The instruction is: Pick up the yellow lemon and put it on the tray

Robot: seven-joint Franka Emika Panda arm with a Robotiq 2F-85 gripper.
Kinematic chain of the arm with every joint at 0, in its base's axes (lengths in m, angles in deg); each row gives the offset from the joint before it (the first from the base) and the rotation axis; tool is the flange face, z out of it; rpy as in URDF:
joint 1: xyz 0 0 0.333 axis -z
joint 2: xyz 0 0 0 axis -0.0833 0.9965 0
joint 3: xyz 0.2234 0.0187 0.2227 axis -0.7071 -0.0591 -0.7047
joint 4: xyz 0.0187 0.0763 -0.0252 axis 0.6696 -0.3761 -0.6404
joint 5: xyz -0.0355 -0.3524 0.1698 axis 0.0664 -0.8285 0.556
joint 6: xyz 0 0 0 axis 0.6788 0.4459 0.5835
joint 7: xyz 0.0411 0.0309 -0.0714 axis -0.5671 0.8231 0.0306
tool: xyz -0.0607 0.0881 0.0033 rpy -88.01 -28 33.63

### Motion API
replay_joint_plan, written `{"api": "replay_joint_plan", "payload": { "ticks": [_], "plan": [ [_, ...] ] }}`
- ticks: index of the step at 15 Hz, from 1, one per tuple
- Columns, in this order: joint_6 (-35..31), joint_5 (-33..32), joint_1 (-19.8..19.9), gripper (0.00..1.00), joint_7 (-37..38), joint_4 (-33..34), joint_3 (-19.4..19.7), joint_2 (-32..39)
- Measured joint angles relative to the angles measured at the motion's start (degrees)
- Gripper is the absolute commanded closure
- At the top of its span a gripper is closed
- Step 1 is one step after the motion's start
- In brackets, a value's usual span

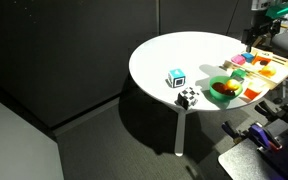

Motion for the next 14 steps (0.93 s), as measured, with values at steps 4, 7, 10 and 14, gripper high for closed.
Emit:
{"api": "replay_joint_plan", "payload": {
  "ticks": [4,7,10,14],
  "plan": [
    [-0.6,-0.1,0.0,0.0,-0.7,-3.8,-1.5,-4.5],
    [-1.4,-0.1,0.0,0.0,-1.2,-6.5,-2.3,-8.0],
    [-1.6,-0.1,0.0,0.0,-1.4,-8.8,-2.9,-11.6],
    [-1.6,0.0,-0.2,0.0,-2.6,-11.4,-3.8,-16.5]
  ]
}}
